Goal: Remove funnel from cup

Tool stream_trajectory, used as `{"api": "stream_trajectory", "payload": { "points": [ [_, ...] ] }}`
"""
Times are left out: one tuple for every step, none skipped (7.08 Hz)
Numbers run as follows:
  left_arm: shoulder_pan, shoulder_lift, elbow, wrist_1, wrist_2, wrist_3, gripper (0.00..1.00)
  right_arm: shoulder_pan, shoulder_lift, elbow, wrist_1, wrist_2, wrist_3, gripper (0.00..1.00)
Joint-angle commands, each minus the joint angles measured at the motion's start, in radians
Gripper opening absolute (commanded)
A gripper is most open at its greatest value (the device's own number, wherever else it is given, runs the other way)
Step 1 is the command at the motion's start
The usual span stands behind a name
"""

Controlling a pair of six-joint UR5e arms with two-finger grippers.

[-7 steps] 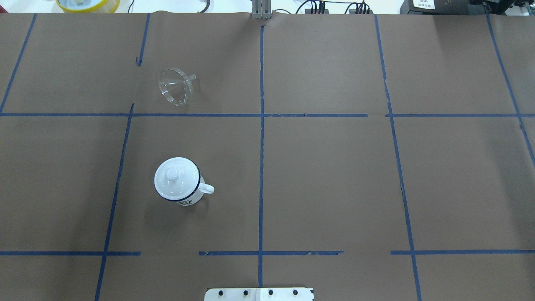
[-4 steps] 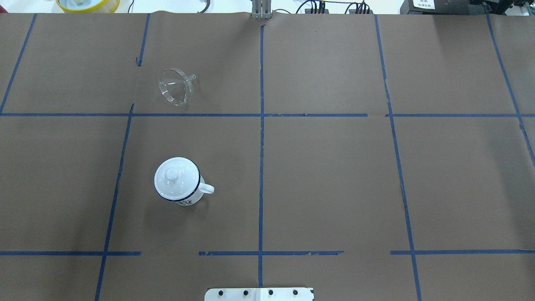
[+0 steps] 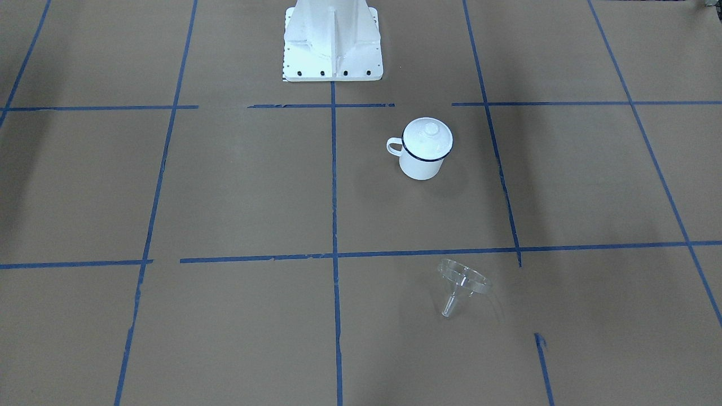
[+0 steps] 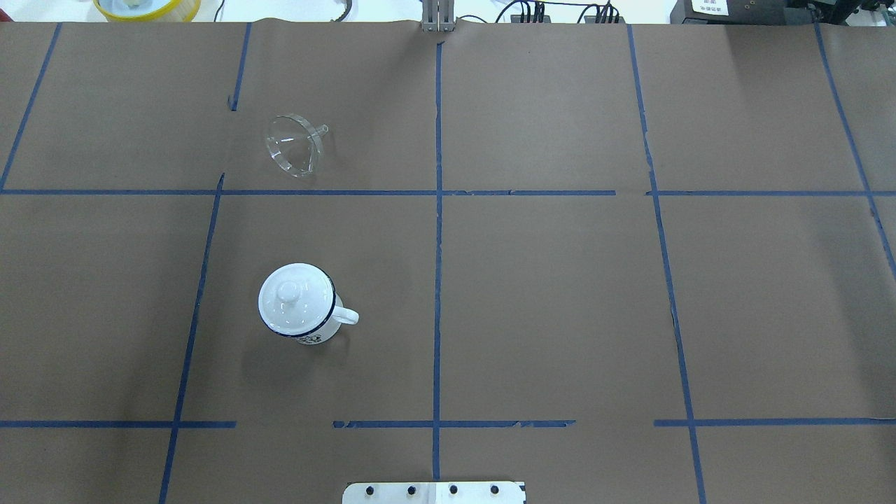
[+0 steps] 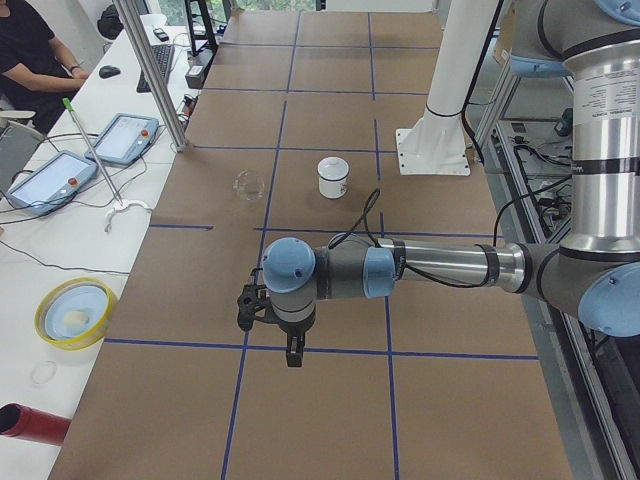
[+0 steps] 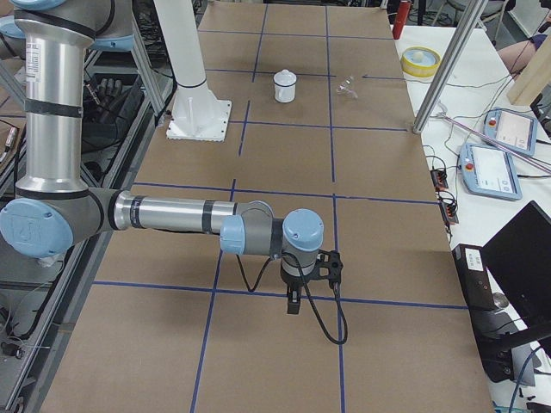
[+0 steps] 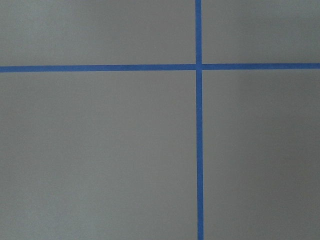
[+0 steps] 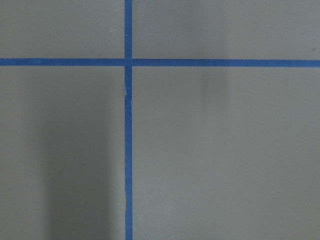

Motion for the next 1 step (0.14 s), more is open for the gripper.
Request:
{"api": "stream_trajectory", "payload": {
  "points": [
    [0.0,-0.004,0.006,0.0,-0.002,0.0,1.0,0.0,0.0,0.0,0.0,0.0,0.0,1.0]
  ]
}}
